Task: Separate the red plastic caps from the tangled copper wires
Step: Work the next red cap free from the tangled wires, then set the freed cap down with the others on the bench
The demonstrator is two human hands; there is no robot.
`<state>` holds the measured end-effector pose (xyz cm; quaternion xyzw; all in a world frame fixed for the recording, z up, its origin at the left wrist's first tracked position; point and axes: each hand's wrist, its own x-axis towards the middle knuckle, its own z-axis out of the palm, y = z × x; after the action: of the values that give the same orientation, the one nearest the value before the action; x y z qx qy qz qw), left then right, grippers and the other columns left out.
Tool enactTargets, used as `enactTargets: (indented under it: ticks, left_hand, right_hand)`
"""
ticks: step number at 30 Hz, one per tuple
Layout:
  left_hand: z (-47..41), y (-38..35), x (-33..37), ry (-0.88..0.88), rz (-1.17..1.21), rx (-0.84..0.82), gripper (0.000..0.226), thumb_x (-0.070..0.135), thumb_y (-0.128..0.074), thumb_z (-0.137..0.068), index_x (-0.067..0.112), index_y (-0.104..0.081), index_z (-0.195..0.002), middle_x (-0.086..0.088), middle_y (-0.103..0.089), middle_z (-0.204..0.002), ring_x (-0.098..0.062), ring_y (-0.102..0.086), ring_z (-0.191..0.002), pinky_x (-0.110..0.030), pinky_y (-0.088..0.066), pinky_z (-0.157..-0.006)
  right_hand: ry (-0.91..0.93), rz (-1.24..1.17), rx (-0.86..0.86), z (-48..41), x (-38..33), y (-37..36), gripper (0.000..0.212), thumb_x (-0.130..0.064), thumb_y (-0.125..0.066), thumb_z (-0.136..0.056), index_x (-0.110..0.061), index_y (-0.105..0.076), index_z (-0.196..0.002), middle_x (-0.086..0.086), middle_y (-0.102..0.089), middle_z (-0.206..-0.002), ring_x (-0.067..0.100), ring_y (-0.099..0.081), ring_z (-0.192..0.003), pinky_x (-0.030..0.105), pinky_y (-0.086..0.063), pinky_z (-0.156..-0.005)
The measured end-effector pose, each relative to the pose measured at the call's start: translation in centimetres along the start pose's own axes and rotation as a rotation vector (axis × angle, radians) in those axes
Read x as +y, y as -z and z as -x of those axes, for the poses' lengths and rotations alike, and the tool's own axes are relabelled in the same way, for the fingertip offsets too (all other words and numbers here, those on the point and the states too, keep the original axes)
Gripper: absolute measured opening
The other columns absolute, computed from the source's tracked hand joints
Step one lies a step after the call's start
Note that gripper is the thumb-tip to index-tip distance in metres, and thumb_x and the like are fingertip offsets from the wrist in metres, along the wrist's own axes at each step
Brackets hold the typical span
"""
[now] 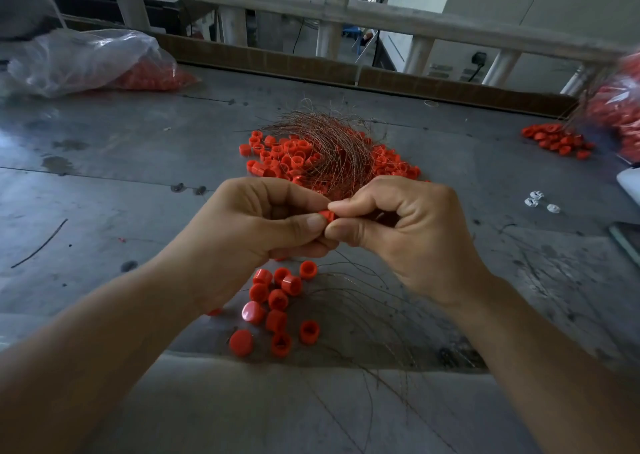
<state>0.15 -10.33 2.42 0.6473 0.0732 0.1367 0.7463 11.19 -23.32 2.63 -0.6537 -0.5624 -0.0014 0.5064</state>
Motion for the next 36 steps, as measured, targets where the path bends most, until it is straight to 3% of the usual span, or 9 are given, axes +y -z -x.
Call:
enactTargets:
  ticks: [3, 6, 8, 12, 17, 23, 30, 33, 36]
  left_hand:
    - [0.0, 0.3, 0.3, 0.045, 0.019, -0.083, 0.023, 0.014, -0.073, -0.055, 0.018, -0.075, -0.077, -0.01, -0.071, -0.072, -0.017, -0.07, -0.066, -0.019, -0.054, -0.057]
    - [0.1, 0.6, 0.3, 0.083, 0.029, -0.124, 0.03, 0.013, -0.076, -0.056, 0.016, -0.072, -0.085, -0.014, -0.071, -0.075, -0.021, -0.07, -0.068, -0.022, -0.055, -0.057]
    - [0.1, 0.6, 0.2, 0.098, 0.049, -0.123, 0.038, 0.01, -0.074, -0.06, 0.012, -0.065, -0.097, -0.014, -0.071, -0.073, -0.021, -0.07, -0.065, -0.022, -0.055, -0.056]
    - [0.2, 0.3, 0.3, 0.034, 0.082, -0.095, 0.045, 0.023, -0.077, -0.064, 0.014, -0.06, -0.105, -0.014, -0.071, -0.074, -0.023, -0.07, -0.067, -0.023, -0.055, -0.057]
    - [0.5, -0.8, -0.2, -0.141, -0.193, -0.031, 0.061, 0.03, -0.076, -0.056, 0.028, -0.049, -0.111, -0.005, -0.072, -0.07, -0.016, -0.069, -0.062, -0.02, -0.053, -0.058]
    - [0.8, -0.9, -0.1, -0.148, -0.09, -0.066, 0.058, 0.016, -0.073, -0.064, 0.023, -0.048, -0.116, -0.008, -0.07, -0.068, -0.017, -0.069, -0.062, -0.021, -0.053, -0.056]
    - [0.6, -0.4, 0.1, -0.082, -0.022, -0.073, 0.055, 0.031, -0.08, -0.065, 0.02, -0.056, -0.113, -0.015, -0.071, -0.076, -0.024, -0.07, -0.067, -0.024, -0.054, -0.057]
    - [0.4, 0.0, 0.3, -0.045, 0.007, -0.053, 0.054, 0.037, -0.085, -0.054, 0.023, -0.066, -0.102, -0.016, -0.071, -0.077, -0.024, -0.069, -0.064, -0.025, -0.055, -0.054]
    - [0.2, 0.5, 0.7, -0.054, 0.097, -0.09, 0.053, 0.035, -0.086, -0.051, 0.021, -0.07, -0.099, -0.012, -0.07, -0.073, -0.023, -0.068, -0.06, -0.025, -0.054, -0.051]
  right_hand:
    - [-0.096, -0.118, -0.076, -0.1, -0.2, 0.2, 0.023, -0.029, -0.069, -0.066, -0.027, -0.065, -0.088, -0.013, -0.063, -0.076, 0.003, -0.062, -0.073, 0.013, -0.05, -0.067]
    - [-0.095, -0.06, -0.209, -0.2, -0.2, 0.3, 0.033, -0.031, -0.066, -0.071, -0.026, -0.061, -0.103, -0.009, -0.059, -0.083, 0.003, -0.057, -0.08, 0.016, -0.047, -0.072]
    - [-0.072, -0.024, -0.249, -0.2, -0.3, 0.3, 0.026, -0.025, -0.064, -0.074, -0.027, -0.061, -0.099, -0.009, -0.055, -0.082, 0.001, -0.054, -0.081, 0.014, -0.044, -0.071]
    - [-0.067, 0.022, -0.218, -0.2, -0.4, 0.2, 0.014, -0.02, -0.061, -0.079, -0.016, -0.066, -0.09, -0.015, -0.048, -0.08, -0.007, -0.05, -0.077, 0.007, -0.039, -0.067]
    - [-0.064, 0.096, -0.214, 0.1, -0.6, 0.0, 0.001, -0.007, -0.064, -0.081, -0.007, -0.064, -0.082, -0.008, -0.052, -0.081, 0.001, -0.05, -0.074, 0.009, -0.04, -0.065]
    - [-0.047, 0.112, -0.17, 0.3, -1.2, -0.4, 0.019, -0.004, -0.063, -0.079, -0.02, -0.054, -0.076, -0.012, -0.05, -0.079, 0.002, -0.051, -0.073, 0.014, -0.044, -0.066]
    - [-0.099, 0.011, -0.151, 0.2, -1.1, -0.4, 0.014, -0.019, -0.069, -0.077, -0.028, -0.057, -0.078, -0.013, -0.051, -0.078, -0.001, -0.052, -0.073, 0.011, -0.042, -0.063]
    - [-0.098, -0.022, -0.147, 0.1, -1.1, -0.3, 0.025, -0.026, -0.072, -0.071, -0.027, -0.062, -0.094, -0.012, -0.056, -0.085, 0.0, -0.055, -0.08, 0.013, -0.044, -0.068]
    - [-0.174, -0.074, -0.189, -0.1, -0.9, -0.1, 0.036, -0.036, -0.062, -0.076, -0.029, -0.056, -0.11, -0.014, -0.061, -0.101, -0.004, -0.057, -0.094, 0.016, -0.047, -0.082]
